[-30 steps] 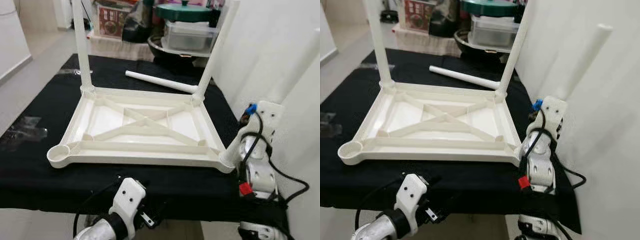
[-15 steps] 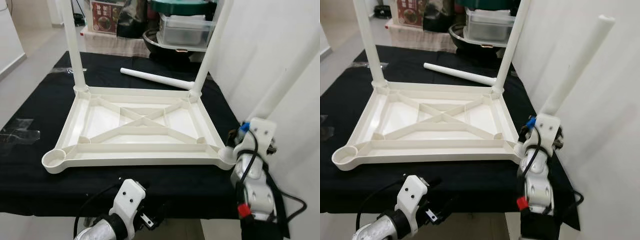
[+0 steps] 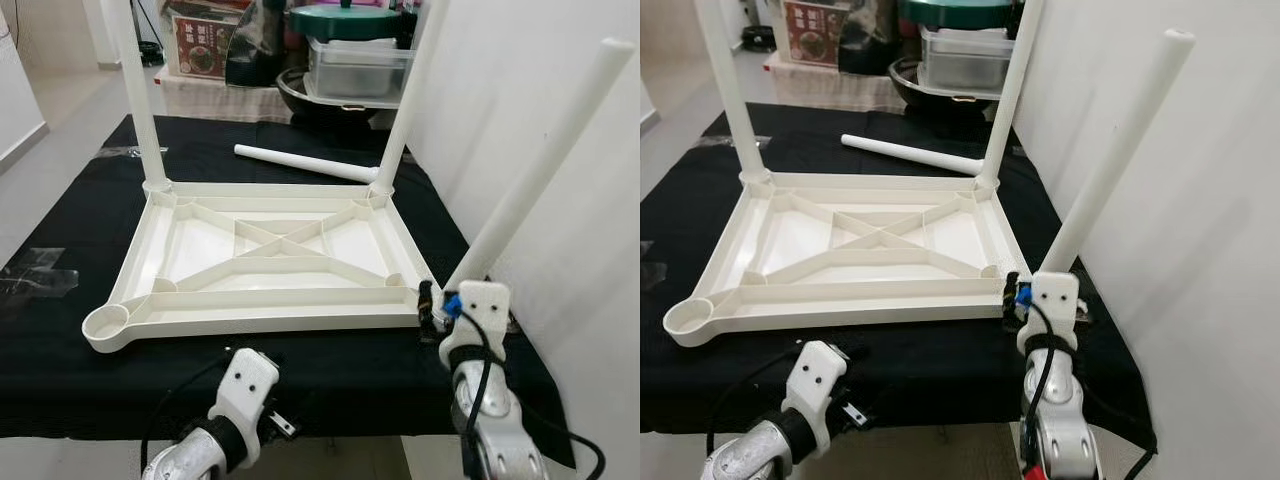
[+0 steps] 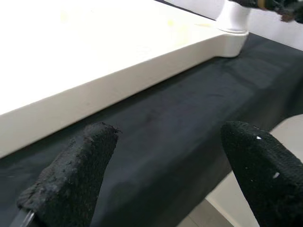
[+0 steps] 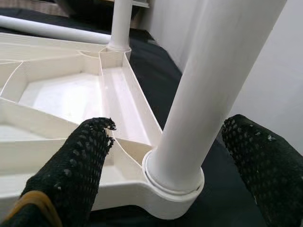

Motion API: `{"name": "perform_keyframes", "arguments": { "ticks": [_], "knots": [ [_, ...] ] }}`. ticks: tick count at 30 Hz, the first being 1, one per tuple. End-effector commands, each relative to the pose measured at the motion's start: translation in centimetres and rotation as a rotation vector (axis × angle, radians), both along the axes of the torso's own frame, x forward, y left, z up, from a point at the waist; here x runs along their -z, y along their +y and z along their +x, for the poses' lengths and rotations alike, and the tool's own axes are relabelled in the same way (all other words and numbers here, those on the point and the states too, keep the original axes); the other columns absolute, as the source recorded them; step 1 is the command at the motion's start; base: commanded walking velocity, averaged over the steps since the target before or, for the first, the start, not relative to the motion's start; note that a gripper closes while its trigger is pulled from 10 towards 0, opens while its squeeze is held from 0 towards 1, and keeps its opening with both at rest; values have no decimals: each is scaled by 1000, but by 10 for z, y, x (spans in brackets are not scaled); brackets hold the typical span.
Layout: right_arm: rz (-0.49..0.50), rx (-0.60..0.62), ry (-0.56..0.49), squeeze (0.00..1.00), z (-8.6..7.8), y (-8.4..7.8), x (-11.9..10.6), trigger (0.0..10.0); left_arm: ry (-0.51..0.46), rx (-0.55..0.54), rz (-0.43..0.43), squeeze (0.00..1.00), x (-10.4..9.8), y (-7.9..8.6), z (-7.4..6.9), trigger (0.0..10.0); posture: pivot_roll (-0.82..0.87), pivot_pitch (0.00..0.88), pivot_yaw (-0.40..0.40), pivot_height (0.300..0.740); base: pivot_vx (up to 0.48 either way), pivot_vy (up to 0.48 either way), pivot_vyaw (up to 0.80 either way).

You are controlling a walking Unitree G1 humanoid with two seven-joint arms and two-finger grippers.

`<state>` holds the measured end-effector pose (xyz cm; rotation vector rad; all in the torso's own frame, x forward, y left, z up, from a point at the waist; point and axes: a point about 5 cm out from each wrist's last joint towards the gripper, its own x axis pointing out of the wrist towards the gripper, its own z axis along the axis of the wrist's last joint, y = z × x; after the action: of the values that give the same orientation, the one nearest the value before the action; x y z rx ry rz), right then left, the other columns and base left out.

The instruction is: Building children table

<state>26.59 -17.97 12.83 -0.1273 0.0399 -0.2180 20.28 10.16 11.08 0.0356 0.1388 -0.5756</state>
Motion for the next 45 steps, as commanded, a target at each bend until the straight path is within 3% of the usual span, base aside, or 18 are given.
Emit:
{"name": "perform_keyframes", "arguments": {
  "ticks": [1,4,8,9,11,16,32,45],
  "knots": [
    [8,-43,-4,0,-3,3,5,10000,-12,-40,8,0,2,2,4,10000,105,0,-108,740,0,0,0],
    [29,-79,-8,0,-4,7,7,10000,-29,-60,4,0,1,4,5,10000,105,0,-108,740,0,0,0],
    [71,-186,-15,0,-3,23,5,10000,-41,-86,10,0,0,6,7,10000,105,0,-105,740,0,0,0],
    [78,-258,-16,0,-5,34,4,10000,-52,-104,18,0,-2,6,7,10000,103,0,-106,740,0,0,0],
    [57,-362,-15,0,-11,49,3,10000,-70,-131,29,0,-5,5,6,10000,101,2,-109,740,0,0,0],
    [26,-424,-25,0,-18,58,2,10000,-78,-171,15,0,-8,7,4,10000,95,3,-110,740,0,0,0],
    [32,-382,-52,0,-19,52,5,10000,-119,-230,4,0,-9,9,7,10000,90,0,-109,740,0,0,0],
    [20,-288,-147,0,8,38,-22,10000,-195,-271,-1,0,-26,17,21,10000,92,0,-111,740,0,338,0]
  ]
}}
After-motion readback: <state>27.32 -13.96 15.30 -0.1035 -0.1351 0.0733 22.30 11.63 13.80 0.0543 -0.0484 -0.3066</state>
